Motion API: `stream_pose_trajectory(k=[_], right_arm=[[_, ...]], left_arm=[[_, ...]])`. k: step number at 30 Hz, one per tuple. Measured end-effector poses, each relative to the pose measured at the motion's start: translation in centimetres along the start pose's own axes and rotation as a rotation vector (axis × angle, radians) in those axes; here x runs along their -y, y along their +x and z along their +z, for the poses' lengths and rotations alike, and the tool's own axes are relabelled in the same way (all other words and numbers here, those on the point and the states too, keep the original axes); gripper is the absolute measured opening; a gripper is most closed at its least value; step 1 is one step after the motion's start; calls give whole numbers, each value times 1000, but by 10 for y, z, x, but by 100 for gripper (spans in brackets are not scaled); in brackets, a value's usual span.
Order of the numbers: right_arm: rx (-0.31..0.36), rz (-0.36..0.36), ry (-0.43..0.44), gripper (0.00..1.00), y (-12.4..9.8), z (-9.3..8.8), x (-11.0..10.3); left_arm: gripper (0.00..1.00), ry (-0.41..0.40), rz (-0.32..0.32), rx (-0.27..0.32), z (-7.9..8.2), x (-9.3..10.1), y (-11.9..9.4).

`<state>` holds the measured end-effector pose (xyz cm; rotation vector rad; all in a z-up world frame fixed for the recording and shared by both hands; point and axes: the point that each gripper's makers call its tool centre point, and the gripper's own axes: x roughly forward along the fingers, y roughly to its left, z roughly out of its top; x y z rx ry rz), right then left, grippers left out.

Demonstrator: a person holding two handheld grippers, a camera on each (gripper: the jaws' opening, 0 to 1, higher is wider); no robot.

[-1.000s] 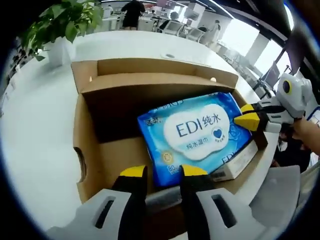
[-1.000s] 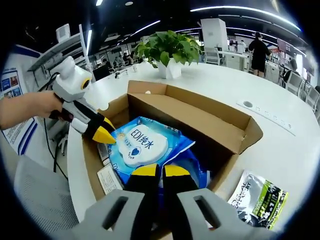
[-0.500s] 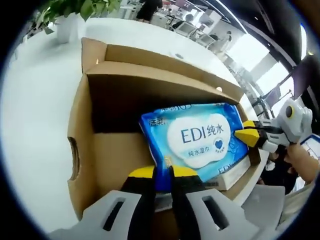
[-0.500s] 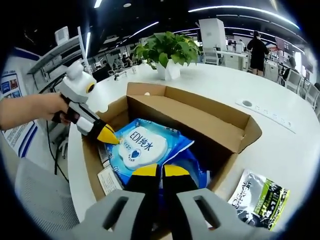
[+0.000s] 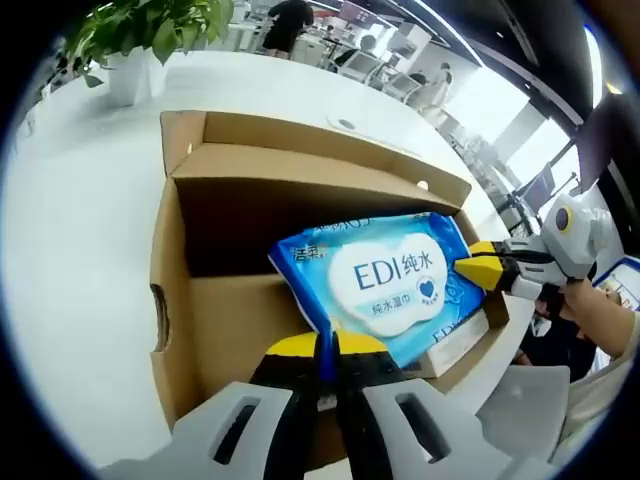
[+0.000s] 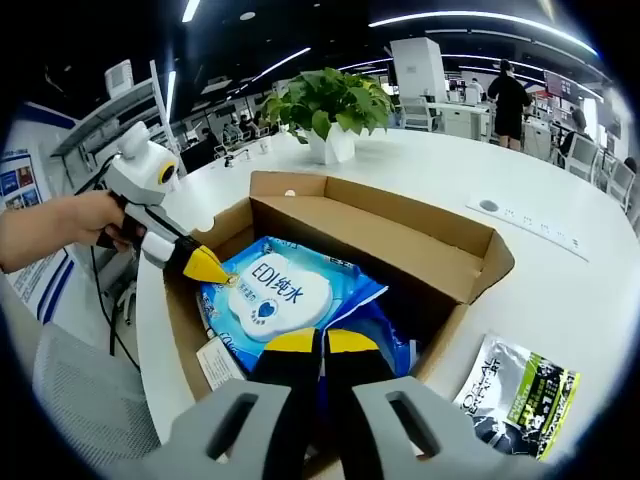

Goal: Operate the shoe box by opening the lid, removing the specified soft item, and placing it in the target area until the item is outside and the box remains undamaged.

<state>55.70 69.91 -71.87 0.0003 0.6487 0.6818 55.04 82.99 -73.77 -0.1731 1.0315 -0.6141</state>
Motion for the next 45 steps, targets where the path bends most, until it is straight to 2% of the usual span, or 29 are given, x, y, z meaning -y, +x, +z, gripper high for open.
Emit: stream_pose_trajectory(k=[7,21,31,45], right_arm=[[24,-1,22,0,-9,6,3],[60,-18,64,0,-35,13,17],[70,-47,89,0,-57,13,37],[102,-90,145,0,-89,11,70]], left_arm=[[0,-2,-7,32,6,8,-8],[0,26,-45,77,23,40,-17],[0,52,-63,98,37,67,-10],[0,67,-115,101,47,106,6]])
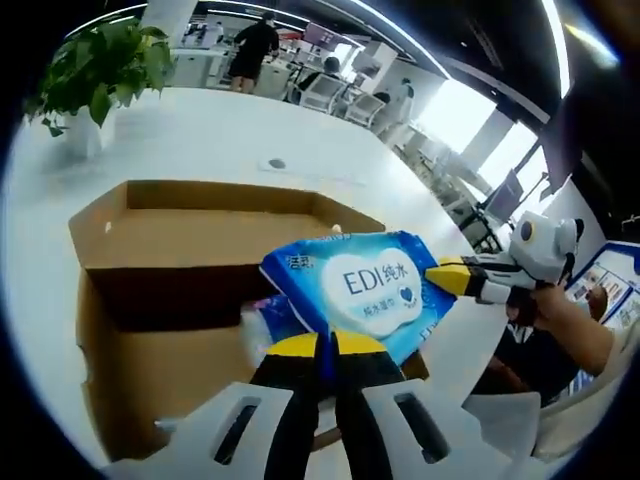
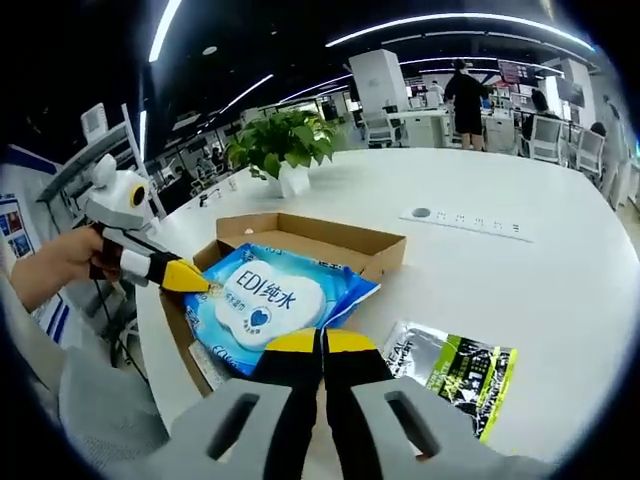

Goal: Operate the shoe box by opening the lid, removing the specified soft item, and placing it in the target area until the item is outside and the box remains undamaged.

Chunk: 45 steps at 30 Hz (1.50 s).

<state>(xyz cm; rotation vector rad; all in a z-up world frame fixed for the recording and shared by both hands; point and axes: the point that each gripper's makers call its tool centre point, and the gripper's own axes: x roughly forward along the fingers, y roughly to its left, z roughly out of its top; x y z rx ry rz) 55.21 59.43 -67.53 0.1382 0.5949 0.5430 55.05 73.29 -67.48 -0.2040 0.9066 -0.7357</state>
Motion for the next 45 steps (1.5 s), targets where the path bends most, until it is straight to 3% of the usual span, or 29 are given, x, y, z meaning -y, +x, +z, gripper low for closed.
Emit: stream_pose_trajectory(k=[25,39,45], right_arm=[[5,-124,40,0,-55,-9,64],[5,-184,61,0,-79,-19,97],[1,-204,65,0,-83,-22,109]], left_arm=[[0,121,-113,-40,13,71,48],[0,183,-156,-69,14,104,74],[0,213,-162,-93,14,110,87]])
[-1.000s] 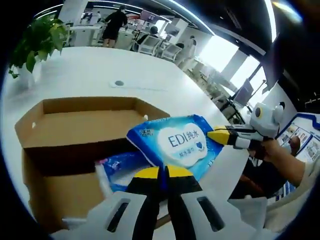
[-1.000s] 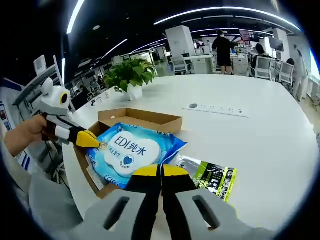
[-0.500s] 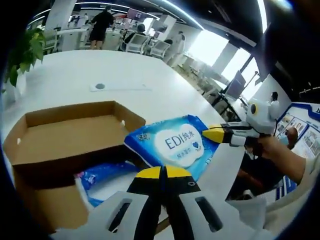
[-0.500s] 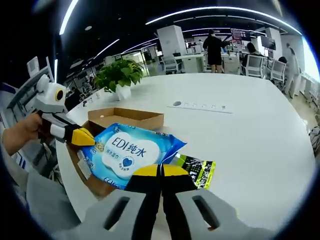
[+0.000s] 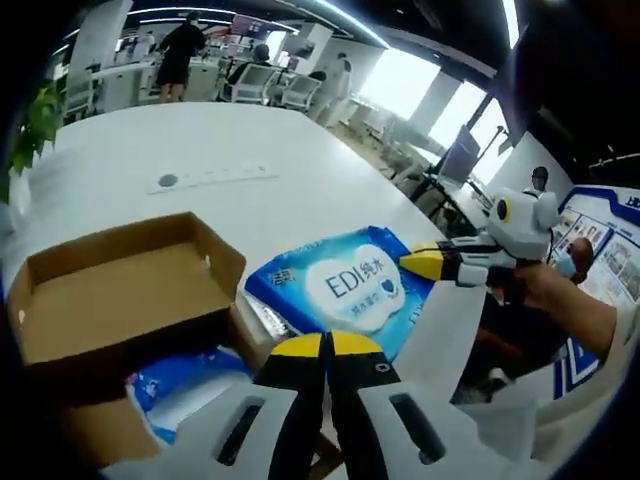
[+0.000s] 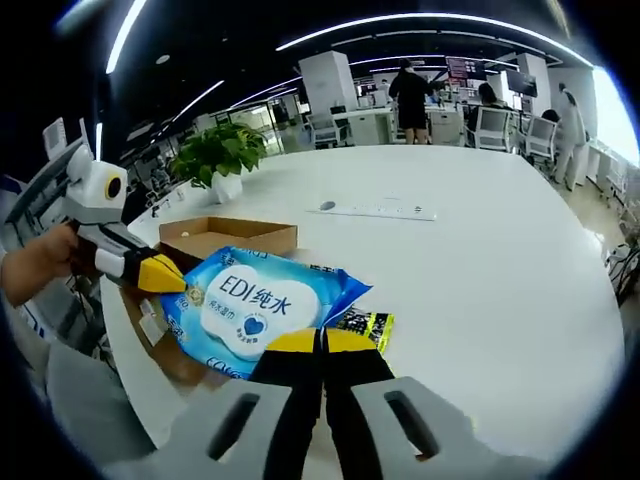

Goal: Operate the shoe box by opening the lid, removing the specified soft item, and placing it in the target area until the item is outside and the box remains undamaged.

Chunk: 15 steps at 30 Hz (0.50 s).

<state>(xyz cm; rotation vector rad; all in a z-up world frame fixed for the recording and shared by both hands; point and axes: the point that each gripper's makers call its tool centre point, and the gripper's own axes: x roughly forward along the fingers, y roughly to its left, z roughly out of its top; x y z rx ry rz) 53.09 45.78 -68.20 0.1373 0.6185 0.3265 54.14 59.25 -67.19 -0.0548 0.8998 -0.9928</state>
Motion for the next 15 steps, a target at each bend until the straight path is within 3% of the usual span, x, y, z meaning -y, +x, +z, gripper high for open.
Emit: stream_pose_trajectory(k=[15], right_arm=[[-44,-21,-2,0,19,-13,19]], left_arm=[[0,72,22,-120,-8,-11,31]])
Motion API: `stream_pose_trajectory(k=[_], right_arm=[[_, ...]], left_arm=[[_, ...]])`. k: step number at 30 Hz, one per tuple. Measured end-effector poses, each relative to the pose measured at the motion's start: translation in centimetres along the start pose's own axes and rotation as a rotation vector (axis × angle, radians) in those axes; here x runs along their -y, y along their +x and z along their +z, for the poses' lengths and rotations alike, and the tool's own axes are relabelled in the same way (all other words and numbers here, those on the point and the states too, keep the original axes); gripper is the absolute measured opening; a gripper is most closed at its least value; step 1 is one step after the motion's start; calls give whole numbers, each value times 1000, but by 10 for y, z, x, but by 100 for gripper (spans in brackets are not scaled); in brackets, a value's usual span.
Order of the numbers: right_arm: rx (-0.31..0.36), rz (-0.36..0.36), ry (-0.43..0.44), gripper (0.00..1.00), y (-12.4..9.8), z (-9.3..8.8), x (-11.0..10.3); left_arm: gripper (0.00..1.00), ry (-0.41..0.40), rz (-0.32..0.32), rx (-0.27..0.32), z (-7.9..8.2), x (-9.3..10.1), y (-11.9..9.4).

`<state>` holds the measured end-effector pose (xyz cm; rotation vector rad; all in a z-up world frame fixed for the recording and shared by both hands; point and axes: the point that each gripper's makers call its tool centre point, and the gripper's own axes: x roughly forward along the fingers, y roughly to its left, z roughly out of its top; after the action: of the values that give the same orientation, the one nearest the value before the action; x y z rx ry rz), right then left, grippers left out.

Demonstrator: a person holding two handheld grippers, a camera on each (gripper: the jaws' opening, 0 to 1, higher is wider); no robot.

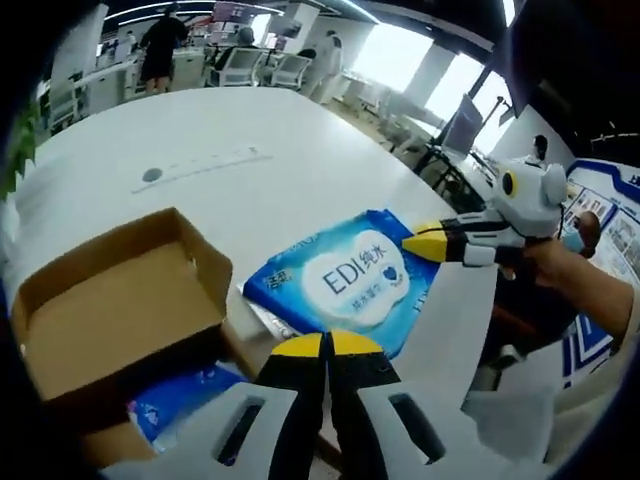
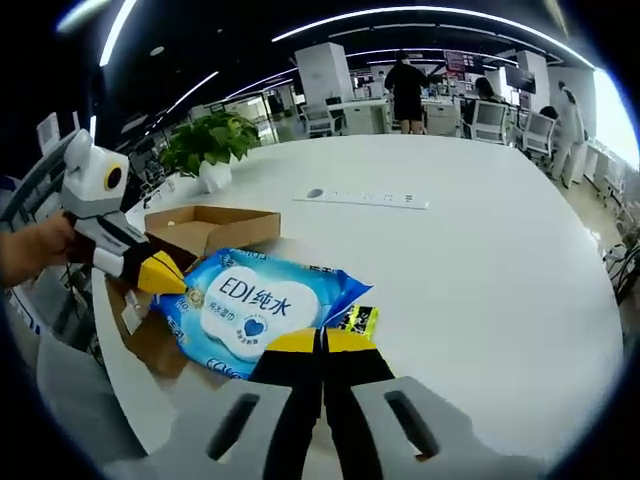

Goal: Operate the shoe box by opening the lid, removing the specified soft item, and placing it in the target area until the item is outside and the box remains undamaged.

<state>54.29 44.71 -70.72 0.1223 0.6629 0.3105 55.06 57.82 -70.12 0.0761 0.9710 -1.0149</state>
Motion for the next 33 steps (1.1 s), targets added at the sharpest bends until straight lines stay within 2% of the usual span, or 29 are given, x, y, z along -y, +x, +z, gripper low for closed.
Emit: stream_pose_trajectory(k=[7,12,19,26,33], right_arm=[[-16,-11,15,0,12,-9,7],[-25,-18,18,0,19,-11,9],[-19,-40,34,0,26,-12,17],[-23,-61,57,0,31,-22,23],[-24,-70,61,0,34,-27,22]], left_arm=[[0,45,30,-59,-3,-9,14],[0,110,58,-112,-8,-12,23],[0,164,82,-148,-8,-17,32],[0,213,96,-187,-13,-18,42],[0,239,115,-199,-17,-23,44]])
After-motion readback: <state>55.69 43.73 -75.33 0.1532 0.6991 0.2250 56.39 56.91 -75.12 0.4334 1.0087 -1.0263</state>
